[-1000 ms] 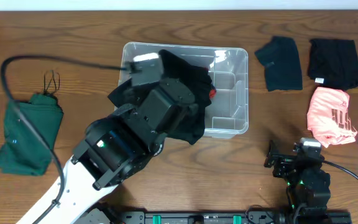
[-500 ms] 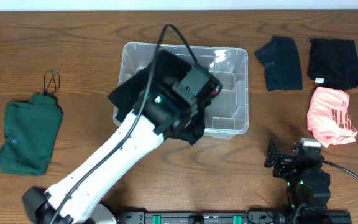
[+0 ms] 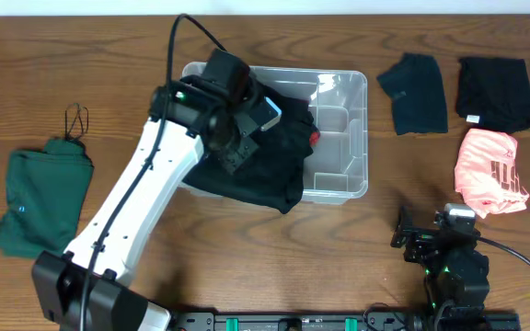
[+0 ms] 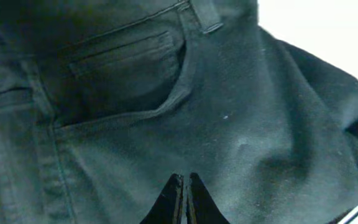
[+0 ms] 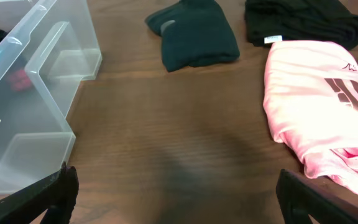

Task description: Pack container

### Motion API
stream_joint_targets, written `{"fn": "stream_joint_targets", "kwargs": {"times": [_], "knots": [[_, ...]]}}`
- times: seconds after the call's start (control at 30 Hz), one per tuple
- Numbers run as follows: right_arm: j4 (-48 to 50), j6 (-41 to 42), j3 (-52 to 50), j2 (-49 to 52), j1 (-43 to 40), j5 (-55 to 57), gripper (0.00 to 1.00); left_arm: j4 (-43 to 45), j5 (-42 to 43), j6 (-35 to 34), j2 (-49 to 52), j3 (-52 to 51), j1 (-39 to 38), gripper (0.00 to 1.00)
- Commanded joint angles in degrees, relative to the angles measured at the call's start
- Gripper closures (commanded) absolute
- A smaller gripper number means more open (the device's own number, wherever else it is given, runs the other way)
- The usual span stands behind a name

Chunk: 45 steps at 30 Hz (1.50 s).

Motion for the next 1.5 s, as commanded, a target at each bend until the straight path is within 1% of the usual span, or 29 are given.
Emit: {"fn": "stream_joint_targets", "kwargs": {"times": [0.0,0.13,0.27,0.5,0.63,0.73,0.9,1.17,1.3,1.47], "knots": [[-0.07,0.68,-0.15,-0.02,0.44,0.17,0.01,-0.35,4.5,2.95,0.76,0.52,0.24,0.94],[-0.07,0.68,-0.15,-0.02,0.44,0.17,0.01,-1.2,4.46,2.95,3.08,0.52,0.17,0.94],[-0.07,0.68,-0.15,-0.02,0.44,0.17,0.01,-1.36,4.15,2.99,7.8,0.52,0.17,0.94],[-0.07,0.68,-0.15,-0.02,0.44,0.17,0.01,0.76,-0.94,2.4,15.04,0.52,0.2,0.94],[-0.07,0.68,-0.15,-0.02,0.44,0.17,0.01,6.1,-9.75,-5.22,18.53,0.52,0.2,0.94],[-0.07,0.68,-0.15,-0.02,0.44,0.17,0.01,9.62,-13.42,-11.5,20.0,0.52,0.22,0.94],[-0.07,0.68,-0.15,-0.02,0.44,0.17,0.01,12.48,-13.35,-20.22,21.33,0.5,0.35,0.94],[-0.07,0.68,-0.15,-0.02,0.44,0.17,0.01,12.76,-13.97,-25.09,22.27,0.57,0.35,0.94],[-0.07,0.68,-0.15,-0.02,0.44,0.2,0.01,12.68,-20.48,-33.62,21.57,0.61,0.37,0.94],[-0.07,0.68,-0.15,-0.02,0.44,0.2,0.01,11.34,-21.11,-44.76,21.55,0.44,0.46,0.94]]}}
